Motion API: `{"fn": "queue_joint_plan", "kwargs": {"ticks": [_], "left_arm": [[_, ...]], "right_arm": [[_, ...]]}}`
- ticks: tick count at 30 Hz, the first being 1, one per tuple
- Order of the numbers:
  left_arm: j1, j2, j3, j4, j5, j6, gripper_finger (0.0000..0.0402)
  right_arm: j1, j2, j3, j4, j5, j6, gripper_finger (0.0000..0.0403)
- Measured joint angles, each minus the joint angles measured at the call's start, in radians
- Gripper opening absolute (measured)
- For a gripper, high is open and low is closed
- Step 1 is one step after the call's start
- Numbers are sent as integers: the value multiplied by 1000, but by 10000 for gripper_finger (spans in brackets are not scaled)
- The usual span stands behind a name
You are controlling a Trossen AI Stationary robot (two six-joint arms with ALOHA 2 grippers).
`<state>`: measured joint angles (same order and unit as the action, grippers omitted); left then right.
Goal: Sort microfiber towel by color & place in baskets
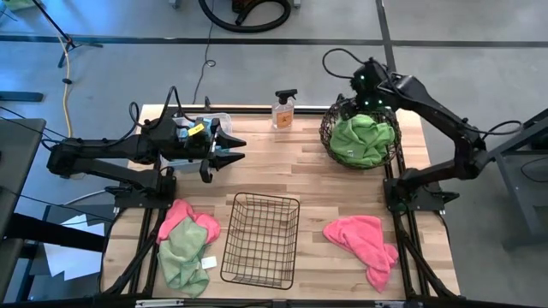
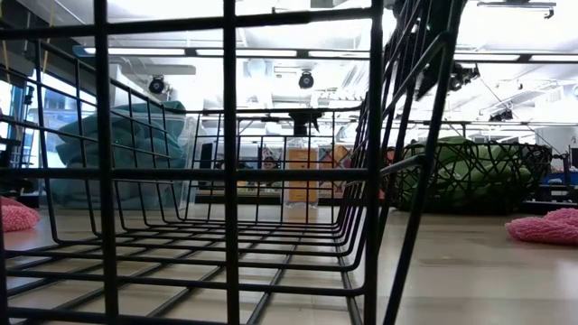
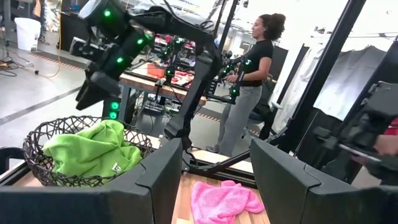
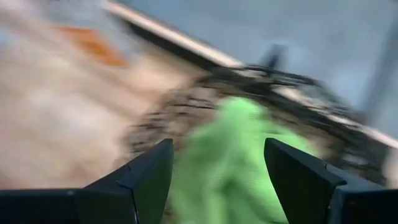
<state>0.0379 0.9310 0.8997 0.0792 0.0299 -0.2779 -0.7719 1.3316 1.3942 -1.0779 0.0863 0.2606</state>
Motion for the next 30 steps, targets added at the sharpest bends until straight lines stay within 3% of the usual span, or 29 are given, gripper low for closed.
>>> {"fn": "queue_joint_plan", "kwargs": {"ticks": [5,14,19,24,30], "left_arm": [[0,0,0,-3,0,0,179],[0,0,0,-3,-2,0,179],[1,0,0,-3,-22,1,179],[1,0,0,-3,-52,2,179],[1,0,0,-3,-72,28,179]], "right_arm": [[118,-51,-54,146,-168,14,248],[477,-122,-333,702,-175,179,248],[646,-121,-395,963,-177,195,248],[755,-120,-349,1066,-141,85,248],[796,-120,-277,1063,-53,-109,248]]}}
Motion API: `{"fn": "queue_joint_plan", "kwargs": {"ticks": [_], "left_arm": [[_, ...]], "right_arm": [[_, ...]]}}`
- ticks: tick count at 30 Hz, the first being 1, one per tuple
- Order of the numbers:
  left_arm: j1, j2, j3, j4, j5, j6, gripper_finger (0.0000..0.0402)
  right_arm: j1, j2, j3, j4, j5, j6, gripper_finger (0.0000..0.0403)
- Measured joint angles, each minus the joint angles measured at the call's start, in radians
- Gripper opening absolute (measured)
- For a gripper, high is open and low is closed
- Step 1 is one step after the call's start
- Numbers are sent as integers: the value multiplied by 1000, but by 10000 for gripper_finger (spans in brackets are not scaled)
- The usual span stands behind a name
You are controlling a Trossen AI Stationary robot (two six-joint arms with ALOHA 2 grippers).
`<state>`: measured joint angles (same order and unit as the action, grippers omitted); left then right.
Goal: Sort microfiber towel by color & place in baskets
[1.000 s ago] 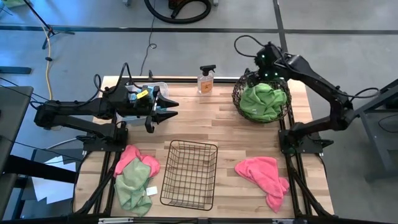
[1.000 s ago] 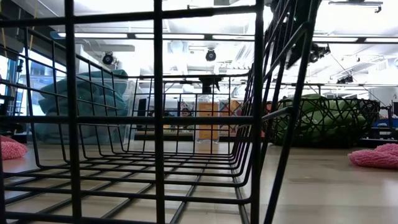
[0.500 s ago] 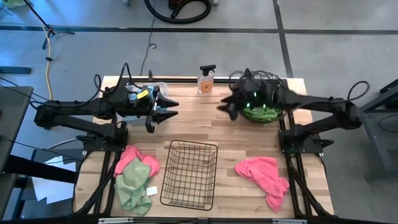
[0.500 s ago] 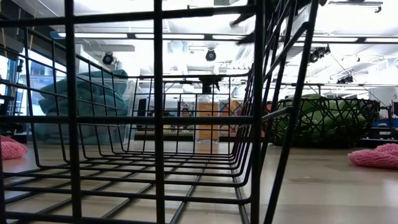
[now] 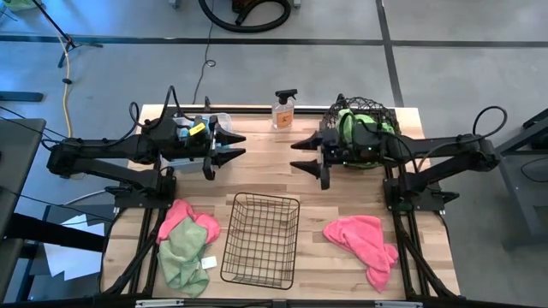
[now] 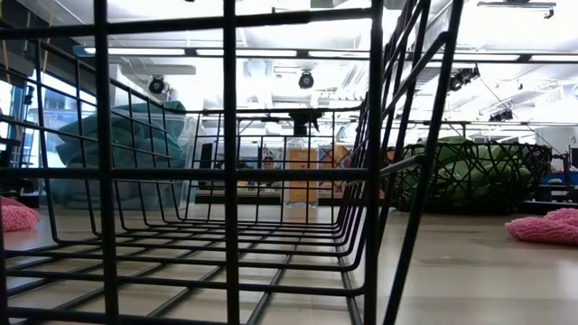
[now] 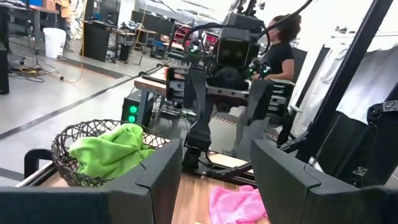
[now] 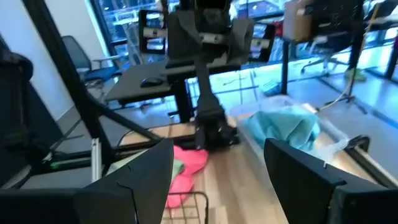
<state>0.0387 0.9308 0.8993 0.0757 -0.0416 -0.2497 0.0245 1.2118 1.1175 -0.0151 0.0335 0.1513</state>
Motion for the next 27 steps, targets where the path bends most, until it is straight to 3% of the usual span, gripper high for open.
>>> {"fn": "queue_joint_plan", "kwargs": {"ticks": [12,19,24,27], "left_arm": [[0,0,0,-2,13,-37,179],[-10,0,0,-76,179,-147,179],[-101,0,2,-182,202,-198,179],[-200,9,60,-367,201,-250,179]], "right_arm": [[0,0,7,-3,35,5,248],[0,0,7,-3,33,31,248],[0,0,7,-3,33,31,248],[0,0,7,-3,32,31,248]]}}
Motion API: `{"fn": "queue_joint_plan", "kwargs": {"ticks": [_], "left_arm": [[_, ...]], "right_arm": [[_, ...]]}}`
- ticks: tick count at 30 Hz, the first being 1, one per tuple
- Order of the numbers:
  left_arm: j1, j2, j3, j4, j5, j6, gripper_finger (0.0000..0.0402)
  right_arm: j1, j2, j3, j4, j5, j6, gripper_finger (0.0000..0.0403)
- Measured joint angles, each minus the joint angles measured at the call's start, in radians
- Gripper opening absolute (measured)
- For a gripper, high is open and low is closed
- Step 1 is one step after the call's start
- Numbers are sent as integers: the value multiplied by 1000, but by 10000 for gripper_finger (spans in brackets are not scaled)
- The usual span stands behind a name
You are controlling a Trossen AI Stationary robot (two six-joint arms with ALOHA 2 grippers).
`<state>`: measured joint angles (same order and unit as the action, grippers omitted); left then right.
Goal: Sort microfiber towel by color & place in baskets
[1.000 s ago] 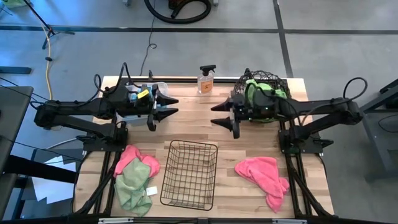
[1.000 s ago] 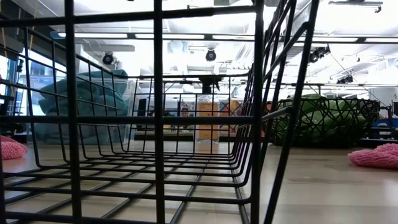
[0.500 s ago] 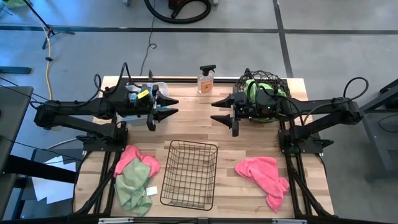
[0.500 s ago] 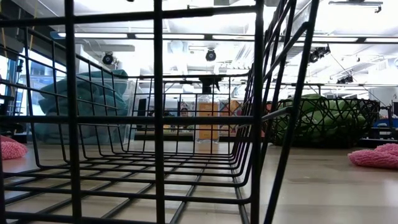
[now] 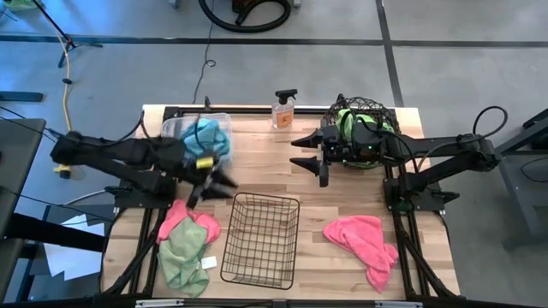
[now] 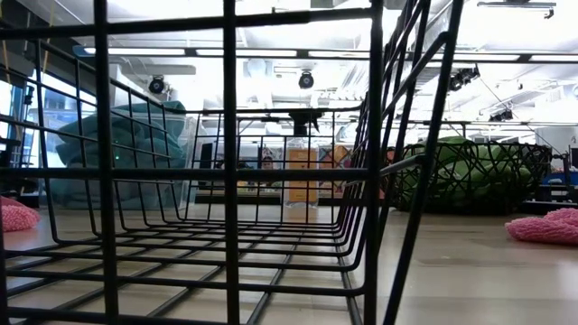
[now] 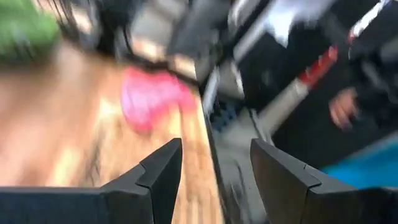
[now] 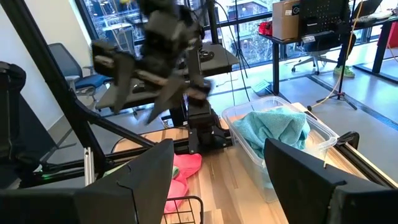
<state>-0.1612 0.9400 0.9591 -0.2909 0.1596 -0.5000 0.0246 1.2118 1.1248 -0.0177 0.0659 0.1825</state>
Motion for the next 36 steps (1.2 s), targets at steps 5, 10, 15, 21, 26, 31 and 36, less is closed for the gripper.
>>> {"fn": "queue_joint_plan", "kwargs": {"ticks": [5,10,15,21,26,31,36], "left_arm": [[-205,79,139,-436,-55,-191,179],[-385,190,163,-681,-26,-534,179],[-531,333,163,-778,-15,-740,179],[-638,506,163,-785,28,-865,179],[-705,629,163,-799,90,-954,179],[-740,713,163,-795,122,-965,179],[-745,752,125,-724,122,-965,179]], "right_arm": [[0,0,0,-13,-1,0,248],[0,0,0,-46,5,-4,248],[0,1,0,-75,8,-6,248],[0,1,0,-100,9,-8,248],[0,1,0,-140,9,-8,248],[0,1,0,-174,9,-7,248],[0,1,0,-189,9,-3,248]]}}
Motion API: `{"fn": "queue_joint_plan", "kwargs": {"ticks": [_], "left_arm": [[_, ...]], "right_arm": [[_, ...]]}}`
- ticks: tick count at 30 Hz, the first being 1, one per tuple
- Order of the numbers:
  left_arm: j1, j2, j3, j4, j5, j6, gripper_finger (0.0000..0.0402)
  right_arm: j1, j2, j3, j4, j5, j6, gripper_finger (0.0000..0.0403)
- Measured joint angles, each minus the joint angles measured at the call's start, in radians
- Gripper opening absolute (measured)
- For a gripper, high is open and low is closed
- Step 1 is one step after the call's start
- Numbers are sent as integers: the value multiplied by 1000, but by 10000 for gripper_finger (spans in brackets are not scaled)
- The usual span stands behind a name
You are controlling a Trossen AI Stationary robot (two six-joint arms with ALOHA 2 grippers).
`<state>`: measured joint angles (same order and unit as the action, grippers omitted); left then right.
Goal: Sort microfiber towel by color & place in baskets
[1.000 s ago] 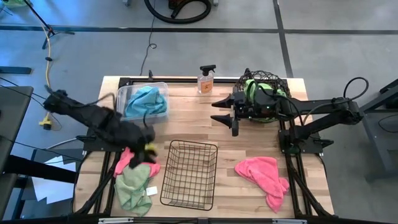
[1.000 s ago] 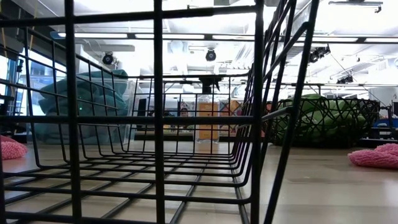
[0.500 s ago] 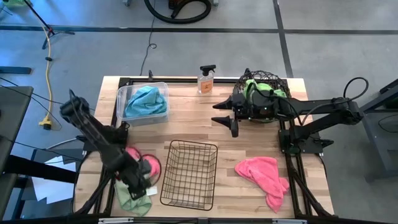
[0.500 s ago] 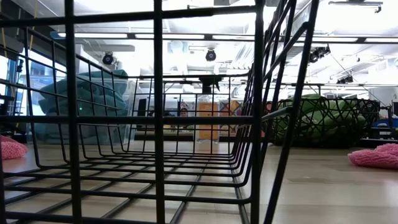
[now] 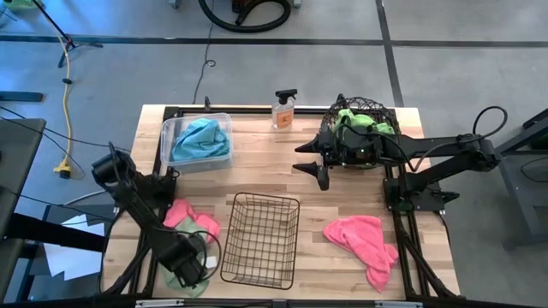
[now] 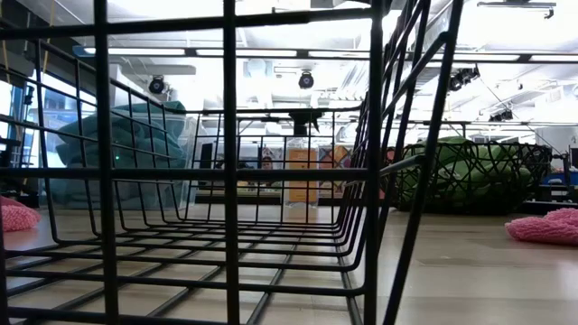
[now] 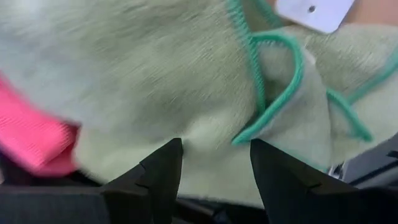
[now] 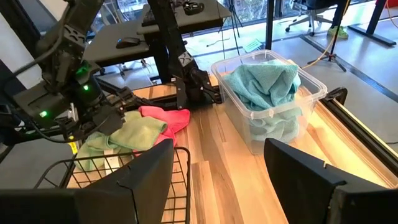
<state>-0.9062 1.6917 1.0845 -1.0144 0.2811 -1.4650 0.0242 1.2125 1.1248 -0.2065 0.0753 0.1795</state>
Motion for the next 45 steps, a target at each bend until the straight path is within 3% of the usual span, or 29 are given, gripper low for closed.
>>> {"fn": "queue_joint_plan", "kwargs": {"ticks": [4,12,15,18,20,23,28,32,37,41,45], "left_arm": [[0,1,-65,115,-19,0,179],[0,-10,-143,185,-25,3,164],[0,-11,-153,207,-27,26,116],[1,-20,-153,212,-15,68,37],[1,-56,-153,223,-4,93,12],[1,-157,-141,224,-1,150,11],[0,-411,-106,206,-37,214,3],[1,-620,-65,204,-166,214,1],[12,-825,-2,202,-465,211,1],[39,-901,66,203,-677,336,1],[102,-910,143,204,-766,534,0]], "right_arm": [[0,0,0,-1,0,-1,248],[0,0,0,-19,0,2,248],[0,0,0,-24,0,3,248],[0,0,0,-23,0,3,248],[0,0,0,-23,0,3,248],[0,0,0,-23,0,3,248],[0,0,0,-23,0,3,248],[0,0,0,-23,0,3,248],[0,0,0,-23,0,3,248],[0,0,0,-17,-1,8,248],[0,0,0,28,-27,94,248]]}}
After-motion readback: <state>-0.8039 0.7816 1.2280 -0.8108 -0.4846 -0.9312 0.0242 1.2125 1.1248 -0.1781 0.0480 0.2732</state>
